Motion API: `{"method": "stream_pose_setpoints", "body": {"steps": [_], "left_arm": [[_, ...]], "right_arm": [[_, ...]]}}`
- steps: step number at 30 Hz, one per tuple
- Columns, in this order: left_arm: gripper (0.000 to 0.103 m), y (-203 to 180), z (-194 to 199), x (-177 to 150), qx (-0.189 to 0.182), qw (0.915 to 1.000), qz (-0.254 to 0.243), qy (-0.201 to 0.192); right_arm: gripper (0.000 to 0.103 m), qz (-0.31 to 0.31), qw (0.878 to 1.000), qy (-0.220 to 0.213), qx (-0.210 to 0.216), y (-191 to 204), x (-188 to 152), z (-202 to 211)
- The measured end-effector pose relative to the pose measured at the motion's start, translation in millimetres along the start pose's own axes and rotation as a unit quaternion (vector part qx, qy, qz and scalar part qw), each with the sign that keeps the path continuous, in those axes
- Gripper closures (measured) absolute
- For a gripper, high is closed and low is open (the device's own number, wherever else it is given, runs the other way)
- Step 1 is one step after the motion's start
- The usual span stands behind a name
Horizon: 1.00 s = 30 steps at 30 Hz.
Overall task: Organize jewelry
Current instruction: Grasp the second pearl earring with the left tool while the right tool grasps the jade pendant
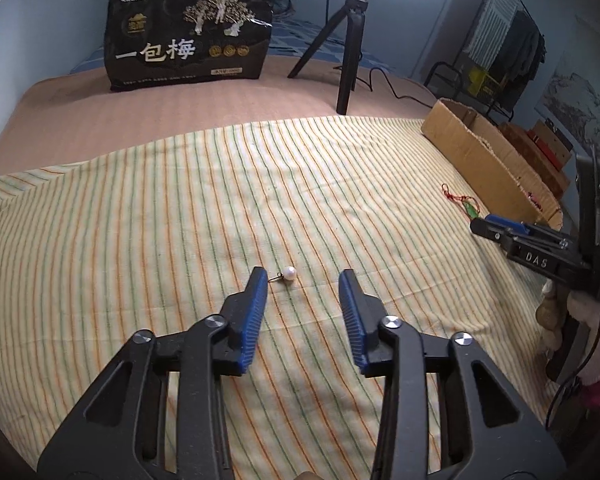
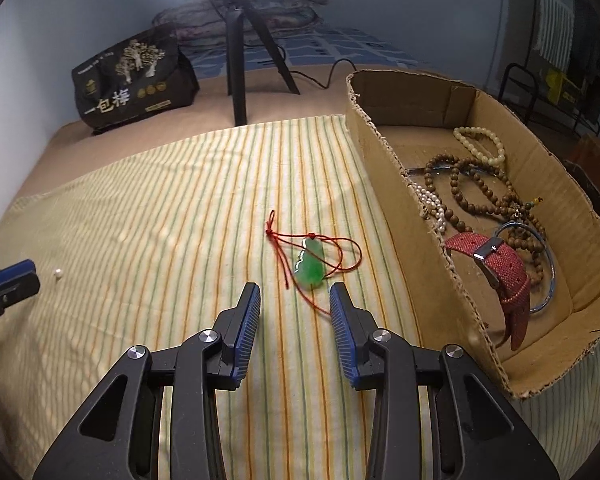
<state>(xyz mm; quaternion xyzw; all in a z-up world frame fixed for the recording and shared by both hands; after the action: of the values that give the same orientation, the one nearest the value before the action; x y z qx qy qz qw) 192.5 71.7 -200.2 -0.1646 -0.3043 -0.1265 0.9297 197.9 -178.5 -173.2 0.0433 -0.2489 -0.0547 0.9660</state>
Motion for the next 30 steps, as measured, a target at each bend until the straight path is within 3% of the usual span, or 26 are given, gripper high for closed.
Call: {"method": "stream_pose_setpoints", "body": {"steps": [10,24,27,29,30], "left_arm": [[0.072,-4,-20,1,0.019,0.9995,-0.027,0.004],[0.084,3,-26,0,0.006,0.9998,-0.019,-0.001],[0.090,5,-26,0,0.002,0.9999,-0.012,-0.001],[0.091,6,-26,0,0.000,0.9999,-0.010,-0.001],[0.091,5,-26,0,0.001,0.9999,-0.011,0.000]], "right_arm": [[0.069,-0.001,1.000,-0.001,-0.012,3,4,-7],[0.069,0.000,0.999,-0.006,-0.035,7,9,-17],[0.075,0.000,0.999,-0.005,-0.031,8,10,-18],[0.088,-0.001,1.000,-0.005,-0.023,9,10,-18],[0.088,-0.001,1.000,-0.005,-0.021,9,10,-18]]}}
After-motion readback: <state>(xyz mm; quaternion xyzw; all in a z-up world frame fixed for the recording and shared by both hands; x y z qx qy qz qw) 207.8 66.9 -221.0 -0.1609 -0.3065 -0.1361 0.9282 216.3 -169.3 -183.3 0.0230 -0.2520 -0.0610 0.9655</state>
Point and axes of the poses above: each gripper's, at about its wrist camera, not at the fingertips, and z roughly against the way its jaws point, y to its left, x to its top, the point moved 3 cm from there along -z, roughly the way its jaws point
